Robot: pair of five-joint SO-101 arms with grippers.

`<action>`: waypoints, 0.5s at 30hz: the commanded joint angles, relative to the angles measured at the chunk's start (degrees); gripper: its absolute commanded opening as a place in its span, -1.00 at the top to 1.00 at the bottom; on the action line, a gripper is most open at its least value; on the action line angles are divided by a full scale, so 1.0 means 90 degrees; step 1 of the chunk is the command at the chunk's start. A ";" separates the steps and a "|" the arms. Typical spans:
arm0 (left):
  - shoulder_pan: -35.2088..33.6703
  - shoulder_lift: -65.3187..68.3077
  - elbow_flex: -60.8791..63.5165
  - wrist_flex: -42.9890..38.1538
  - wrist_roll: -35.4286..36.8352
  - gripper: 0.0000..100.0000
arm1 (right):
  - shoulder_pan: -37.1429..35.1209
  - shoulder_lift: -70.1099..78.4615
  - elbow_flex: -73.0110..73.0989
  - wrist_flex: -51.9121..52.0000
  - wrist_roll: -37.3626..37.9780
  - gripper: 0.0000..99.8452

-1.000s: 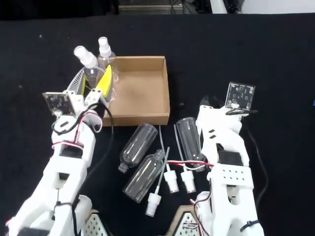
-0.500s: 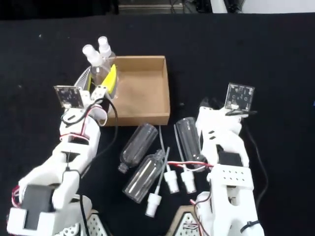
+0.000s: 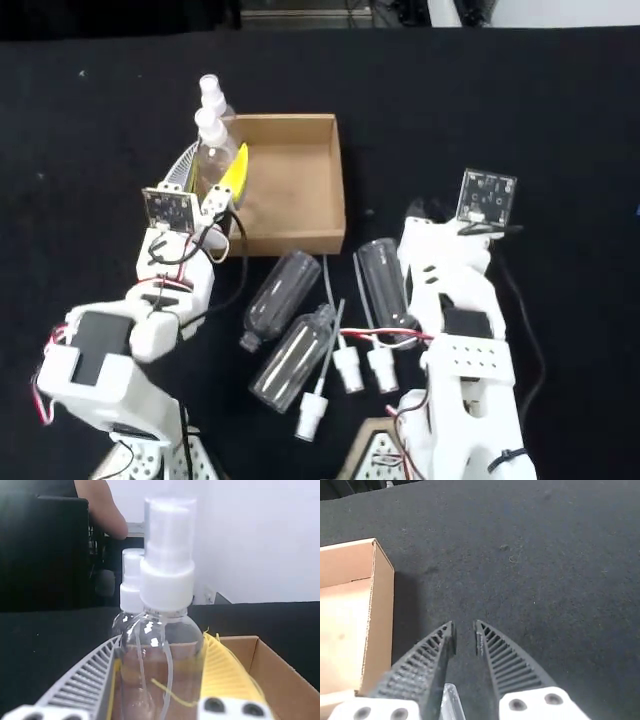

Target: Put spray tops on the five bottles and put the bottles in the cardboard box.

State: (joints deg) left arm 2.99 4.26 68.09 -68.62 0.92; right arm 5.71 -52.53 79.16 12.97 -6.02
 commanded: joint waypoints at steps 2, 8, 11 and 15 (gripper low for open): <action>0.0044 0.0371 -0.0454 -0.0391 -0.0039 0.92 | -0.0088 -0.0142 -0.0073 -0.0244 -0.0010 0.91; 0.0015 0.0713 -0.0611 -0.0361 0.0527 0.92 | -0.0088 -0.0142 -0.0073 -0.0244 -0.0010 0.91; 0.0034 0.0752 -0.0611 -0.0352 0.0557 0.92 | -0.0088 -0.0142 -0.0073 -0.0244 -0.0010 0.91; 0.0015 0.0772 -0.0611 -0.0342 0.0557 0.91 | -0.0088 -0.0142 -0.0073 -0.0244 -0.0010 0.91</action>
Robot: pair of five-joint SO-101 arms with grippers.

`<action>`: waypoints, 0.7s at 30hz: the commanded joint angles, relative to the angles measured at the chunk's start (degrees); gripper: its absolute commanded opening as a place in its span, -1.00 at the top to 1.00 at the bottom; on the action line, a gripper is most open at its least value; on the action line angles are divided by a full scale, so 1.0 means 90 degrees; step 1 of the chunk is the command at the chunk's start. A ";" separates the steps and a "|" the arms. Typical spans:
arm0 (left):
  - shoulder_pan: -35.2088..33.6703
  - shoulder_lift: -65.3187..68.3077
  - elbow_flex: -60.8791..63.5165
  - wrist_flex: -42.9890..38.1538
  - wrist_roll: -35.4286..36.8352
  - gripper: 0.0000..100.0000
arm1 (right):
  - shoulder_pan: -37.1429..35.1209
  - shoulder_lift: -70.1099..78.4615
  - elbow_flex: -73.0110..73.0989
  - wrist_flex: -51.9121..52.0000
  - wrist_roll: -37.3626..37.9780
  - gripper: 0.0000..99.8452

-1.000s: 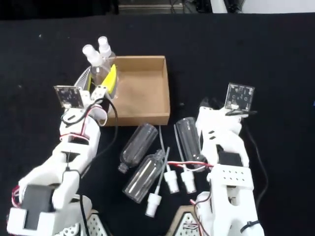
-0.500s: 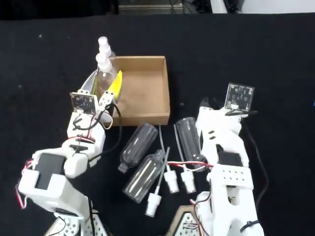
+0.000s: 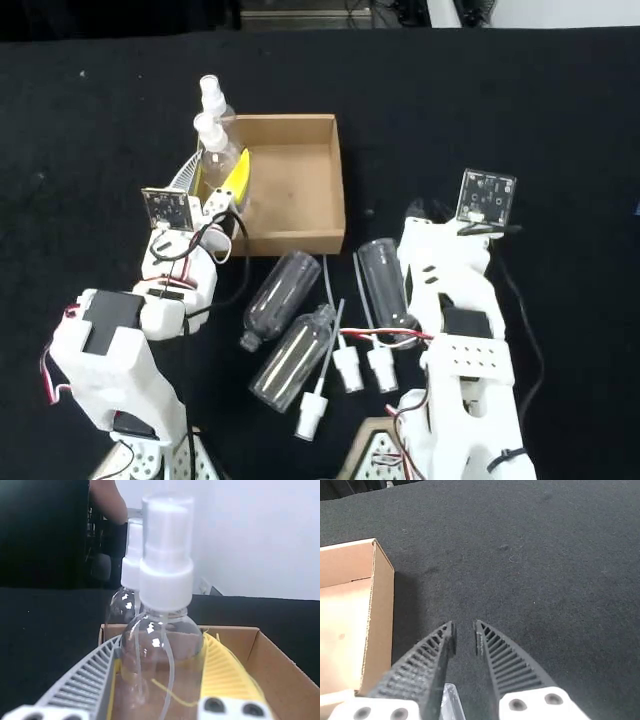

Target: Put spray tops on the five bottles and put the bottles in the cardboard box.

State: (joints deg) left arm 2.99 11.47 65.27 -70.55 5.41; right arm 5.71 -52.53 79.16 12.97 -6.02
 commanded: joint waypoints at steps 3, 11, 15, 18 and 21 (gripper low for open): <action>-0.0024 -0.0029 -0.0327 -0.0127 0.0059 0.91 | -0.0088 -0.0142 -0.0073 -0.0244 -0.0010 0.91; 0.0015 -0.0029 -0.0796 0.0664 0.0068 0.91 | -0.0088 -0.0142 -0.0073 -0.0244 -0.0010 0.91; -0.0044 -0.0029 -0.0845 0.0703 0.0059 0.91 | -0.0088 -0.0142 -0.0073 -0.0244 -0.0010 0.91; -0.0054 -0.0029 -0.0845 0.0713 0.0059 0.91 | -0.0088 -0.0142 -0.0073 -0.0244 -0.0010 0.91; -0.0142 -0.0020 -0.0845 0.0723 0.0059 0.91 | -0.0088 -0.0142 -0.0073 -0.0244 -0.0010 0.91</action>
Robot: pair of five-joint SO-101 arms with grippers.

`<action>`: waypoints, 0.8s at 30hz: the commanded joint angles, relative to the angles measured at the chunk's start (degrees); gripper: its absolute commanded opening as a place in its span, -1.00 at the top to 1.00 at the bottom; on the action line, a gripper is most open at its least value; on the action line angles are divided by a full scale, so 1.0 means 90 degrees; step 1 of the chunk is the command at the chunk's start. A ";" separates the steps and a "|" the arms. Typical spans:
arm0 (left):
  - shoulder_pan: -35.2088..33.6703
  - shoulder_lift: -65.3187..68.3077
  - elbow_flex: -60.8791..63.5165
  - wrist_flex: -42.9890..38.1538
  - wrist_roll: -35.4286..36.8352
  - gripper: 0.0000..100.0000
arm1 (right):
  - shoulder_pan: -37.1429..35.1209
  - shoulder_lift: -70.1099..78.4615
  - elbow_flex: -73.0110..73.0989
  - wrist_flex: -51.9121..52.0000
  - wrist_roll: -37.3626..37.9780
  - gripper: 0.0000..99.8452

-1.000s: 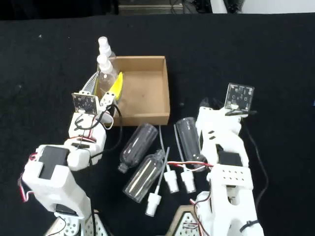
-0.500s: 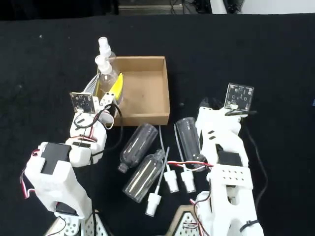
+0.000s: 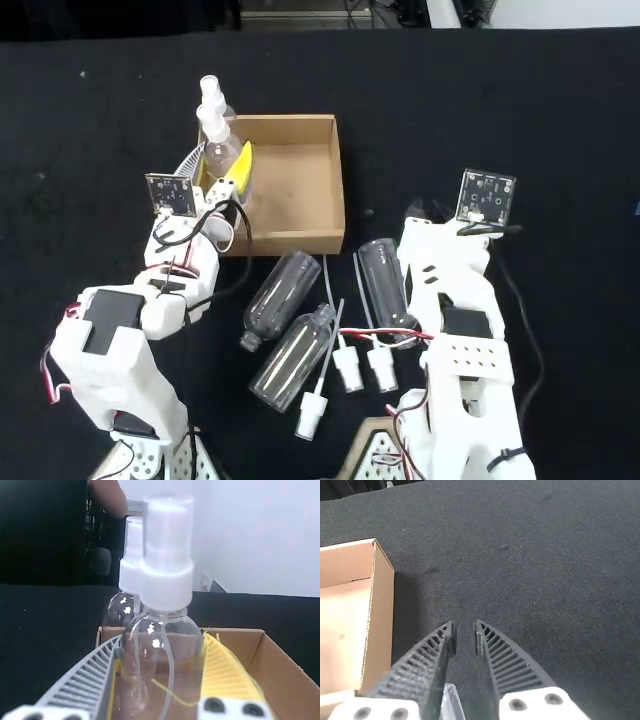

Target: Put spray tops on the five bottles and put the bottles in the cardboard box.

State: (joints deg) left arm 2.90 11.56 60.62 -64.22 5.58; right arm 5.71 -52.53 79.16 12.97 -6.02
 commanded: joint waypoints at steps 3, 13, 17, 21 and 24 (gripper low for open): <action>-0.0142 -0.0029 -0.0317 0.0020 0.0039 0.91 | -0.0088 -0.0142 -0.0073 -0.0244 -0.0010 0.91; -0.0415 -0.0029 -0.0376 0.0020 0.0039 0.91 | -0.0088 -0.0142 -0.0073 -0.0244 -0.0010 0.91; -0.0396 -0.0020 -0.0298 0.0020 0.0039 0.91 | -0.0088 -0.0142 -0.0073 -0.0244 -0.0010 0.91; -0.0357 0.0293 -0.0405 0.0020 0.0039 0.91 | -0.0088 -0.0142 -0.0073 -0.0244 -0.0010 0.91; -0.0376 0.0733 -0.0650 0.0020 0.0039 0.91 | -0.0088 -0.0142 -0.0073 -0.0244 -0.0010 0.91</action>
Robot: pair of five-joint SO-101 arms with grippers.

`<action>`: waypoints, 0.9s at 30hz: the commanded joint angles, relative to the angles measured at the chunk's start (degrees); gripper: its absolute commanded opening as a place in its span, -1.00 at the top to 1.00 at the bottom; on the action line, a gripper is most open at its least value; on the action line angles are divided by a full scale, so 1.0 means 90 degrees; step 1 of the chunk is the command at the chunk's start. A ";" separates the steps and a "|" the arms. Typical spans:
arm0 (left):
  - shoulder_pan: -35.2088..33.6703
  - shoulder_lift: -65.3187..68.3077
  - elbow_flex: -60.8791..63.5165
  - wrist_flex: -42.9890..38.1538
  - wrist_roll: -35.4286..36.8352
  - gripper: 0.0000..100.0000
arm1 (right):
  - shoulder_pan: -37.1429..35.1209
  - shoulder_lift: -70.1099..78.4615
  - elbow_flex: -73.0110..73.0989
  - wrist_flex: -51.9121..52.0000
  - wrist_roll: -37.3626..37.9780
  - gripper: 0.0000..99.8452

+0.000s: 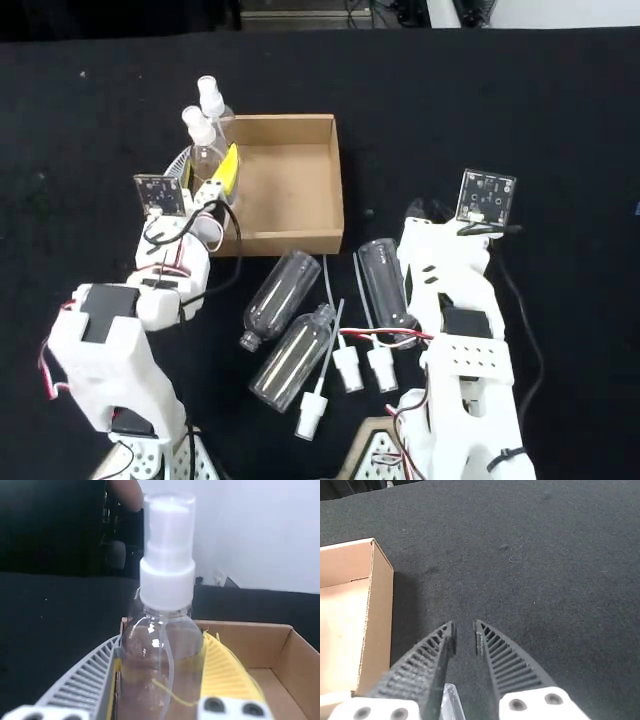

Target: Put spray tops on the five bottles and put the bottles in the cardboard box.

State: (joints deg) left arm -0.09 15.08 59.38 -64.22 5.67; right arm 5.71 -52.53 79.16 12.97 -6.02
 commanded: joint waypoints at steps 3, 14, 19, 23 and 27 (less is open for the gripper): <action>-0.0015 0.0664 -0.0591 -0.0039 0.0029 0.91 | -0.0088 -0.0142 -0.0073 -0.0244 -0.0010 0.91; -0.0015 0.0674 -0.0249 -0.0879 0.0029 0.91 | -0.0088 -0.0112 -0.0034 -0.0488 -0.0010 0.91; -0.0024 0.0674 -0.0132 -0.0879 0.0029 0.91 | -0.0088 -0.0112 -0.0034 -0.0488 -0.0010 0.91; -0.0015 0.0674 -0.0132 -0.0879 0.0029 0.88 | -0.0088 -0.0112 -0.0034 -0.0488 -0.0010 0.91; -0.0044 0.0674 -0.0122 -0.0879 0.0088 0.63 | -0.0088 -0.0112 -0.0034 -0.0488 -0.0010 0.91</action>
State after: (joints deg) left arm -0.18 21.58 57.71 -71.96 5.49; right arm 5.71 -52.53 79.16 10.15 -6.02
